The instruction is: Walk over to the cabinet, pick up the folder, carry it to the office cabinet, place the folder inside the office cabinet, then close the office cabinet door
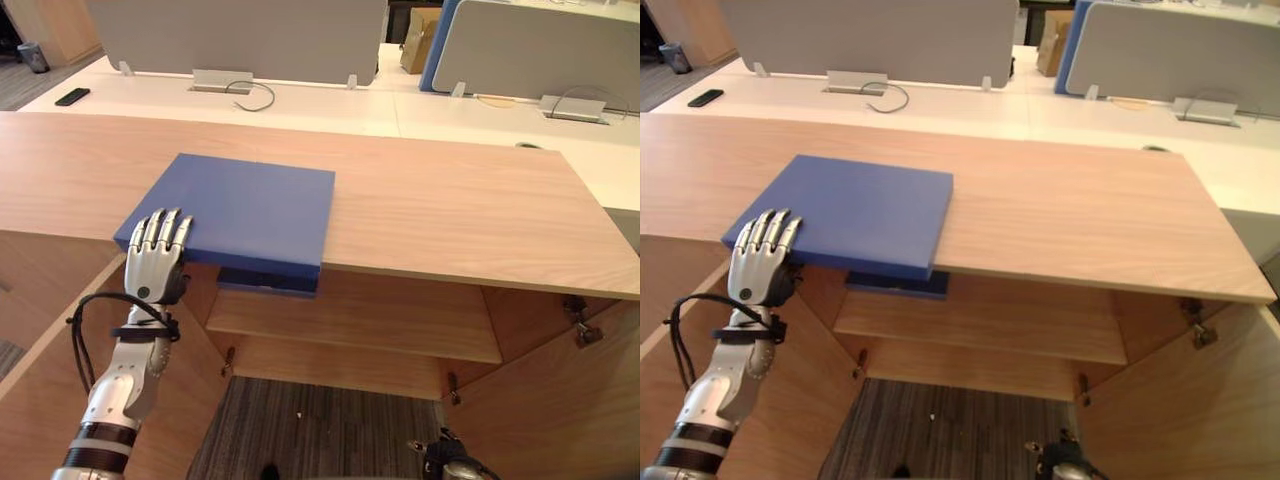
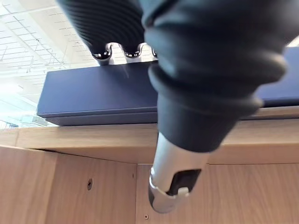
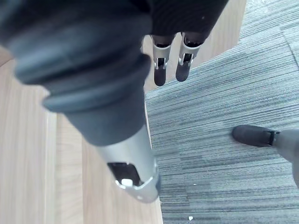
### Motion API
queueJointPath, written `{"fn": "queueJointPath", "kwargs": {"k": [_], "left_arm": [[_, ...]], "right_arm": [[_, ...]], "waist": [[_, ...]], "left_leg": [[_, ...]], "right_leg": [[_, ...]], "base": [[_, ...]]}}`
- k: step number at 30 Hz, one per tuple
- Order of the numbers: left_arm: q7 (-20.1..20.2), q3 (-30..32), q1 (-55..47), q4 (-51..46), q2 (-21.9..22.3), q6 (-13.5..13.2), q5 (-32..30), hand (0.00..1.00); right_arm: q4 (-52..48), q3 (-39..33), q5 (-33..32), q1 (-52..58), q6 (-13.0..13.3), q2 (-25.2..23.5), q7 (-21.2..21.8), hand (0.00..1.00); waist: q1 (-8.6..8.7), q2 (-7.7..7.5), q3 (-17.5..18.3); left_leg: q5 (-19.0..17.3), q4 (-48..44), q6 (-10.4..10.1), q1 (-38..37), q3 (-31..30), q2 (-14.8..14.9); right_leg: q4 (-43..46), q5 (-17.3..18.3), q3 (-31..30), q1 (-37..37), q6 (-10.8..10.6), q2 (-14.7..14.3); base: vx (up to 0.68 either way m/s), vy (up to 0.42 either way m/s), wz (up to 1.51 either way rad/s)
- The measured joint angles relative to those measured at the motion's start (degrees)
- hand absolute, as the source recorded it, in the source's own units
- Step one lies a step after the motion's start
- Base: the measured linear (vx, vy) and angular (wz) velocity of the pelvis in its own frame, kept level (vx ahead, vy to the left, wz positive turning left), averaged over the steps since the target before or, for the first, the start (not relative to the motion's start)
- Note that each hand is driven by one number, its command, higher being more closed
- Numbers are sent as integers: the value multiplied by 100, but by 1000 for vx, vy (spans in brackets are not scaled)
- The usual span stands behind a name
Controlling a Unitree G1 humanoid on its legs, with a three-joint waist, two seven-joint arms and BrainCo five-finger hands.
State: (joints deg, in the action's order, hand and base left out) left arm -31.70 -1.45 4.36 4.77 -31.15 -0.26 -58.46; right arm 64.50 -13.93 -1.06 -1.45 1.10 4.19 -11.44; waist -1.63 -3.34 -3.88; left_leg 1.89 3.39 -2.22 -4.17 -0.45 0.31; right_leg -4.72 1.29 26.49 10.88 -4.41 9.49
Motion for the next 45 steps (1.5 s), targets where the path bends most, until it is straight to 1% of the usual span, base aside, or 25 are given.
{"fn": "queueJointPath", "kwargs": {"k": [4, 7, 11, 14, 15, 18, 20, 24, 35, 38, 40, 41, 42, 43, 44, 45], "left_arm": [[-68, -201, 160, 41, 99, 74, -2, 0], [-197, -432, 355, 154, 167, 78, -2, 0], [-279, -639, 500, 298, 183, 81, -2, 0], [-300, -697, 616, 477, 235, 83, -2, 0], [-314, -720, 641, 545, 278, 99, -2, 100], [-366, -834, 741, 728, 306, 136, -6, 100], [-371, -849, 905, 845, 341, 201, -28, 100], [-454, -897, 957, 1010, 371, 248, -53, 100], [-479, -944, 1028, 1129, 390, 314, -51, 100], [-420, -942, 854, 811, 393, 354, -35, 100], [-354, -946, 621, 401, 426, 361, -18, 100], [-303, -994, 395, -43, 482, 333, 21, 100], [-287, -1081, 314, -236, 501, 304, 43, 100], [-277, -1251, 220, -499, 536, 223, 63, 100], [-252, -1495, 116, -805, 599, 87, 66, 100], [-237, -1752, 56, -1013, 675, -110, 77, 100]], "right_arm": [[-9, 10, 0, -2, 0, 0, 0, 0], [-8, 50, 0, -1, 0, 1, -3, 0], [-8, 62, -1, -9, 0, -1, -4, 0], [-7, 211, -2, -10, 0, 7, -6, 0], [-6, 230, -2, -10, -1, 7, -6, 0], [-5, 230, -2, -12, -1, 8, -7, 0], [0, 258, -2, -15, -2, 8, -8, 0], [27, 278, -1, -20, -7, 13, -14, 0], [51, 279, -1, -69, -37, 12, -29, 0], [83, 279, -1, -68, -57, 10, -29, 0], [110, 279, -1, -59, -78, 8, -29, 0], [122, 279, -1, -55, -95, 5, -30, 0], [132, 279, -1, -55, -98, 4, -30, 0], [141, 280, 0, -57, -101, -1, -30, 0], [142, 281, 0, -64, -102, -16, -30, 0], [144, 282, 0, -65, -103, -33, -30, 0]], "waist": [[53, 0, 1], [84, 1, 2], [110, 7, 10], [114, 13, 19], [116, 26, 30], [133, 60, 60], [154, 67, 67], [200, 77, 86], [237, 76, 112], [238, 76, 112], [236, 77, 112], [231, 76, 111], [226, 76, 112], [219, 75, 113], [225, 75, 112], [231, 76, 112]], "left_leg": [[-7, 0, 10, -3, 12, 0], [-9, -1, 14, -18, 33, -2], [-8, -9, 15, -30, 49, -8], [0, -15, 25, -47, 70, -8], [1, -14, 28, -67, 87, -9], [17, -13, 45, -83, 105, -14], [31, -11, 54, -83, 104, -14], [90, 38, 47, -85, 101, -14], [133, 60, 54, -84, 106, -18], [135, 71, 56, -79, 106, -26], [136, 85, 58, -77, 106, -42], [136, 92, 61, -74, 103, -61], [136, 92, 61, -74, 103, -69], [136, 92, 63, -74, 102, -82], [134, 92, 65, -75, 105, -94], [133, 93, 69, -76, 108, -97]], "right_leg": [[-1, -9, -5, 0, 12, 2], [-2, -36, -26, 3, 48, 6], [-4, -69, -42, 8, 36, 15], [-6, -92, -70, 11, 16, 19], [-7, -100, -91, 20, 17, 21], [-10, -128, -120, 23, -18, 28], [-24, -140, -127, 21, -37, 28], [-35, -171, -133, 0, -86, 29], [-36, -202, -149, -14, -100, 34], [-36, -203, -148, -25, -101, 42], [-35, -203, -146, -33, -101, 56], [-31, -204, -142, -37, -101, 73], [-28, -204, -140, -36, -100, 81], [-14, -205, -138, -34, -99, 94], [-11, -208, -139, -34, -95, 107], [-10, -212, -140, -34, -89, 110]], "base": [[0, 0, 0], [-28, 24, -4], [-41, 23, -3], [-50, 21, -5], [-49, 21, -8], [-51, 23, -5], [-63, 22, -1], [-43, 15, 0], [-14, 5, 0], [0, 0, 0], [0, 0, 0], [0, 0, 0], [0, 0, 0], [0, 0, 0], [0, 0, 0], [0, 0, 0]]}}
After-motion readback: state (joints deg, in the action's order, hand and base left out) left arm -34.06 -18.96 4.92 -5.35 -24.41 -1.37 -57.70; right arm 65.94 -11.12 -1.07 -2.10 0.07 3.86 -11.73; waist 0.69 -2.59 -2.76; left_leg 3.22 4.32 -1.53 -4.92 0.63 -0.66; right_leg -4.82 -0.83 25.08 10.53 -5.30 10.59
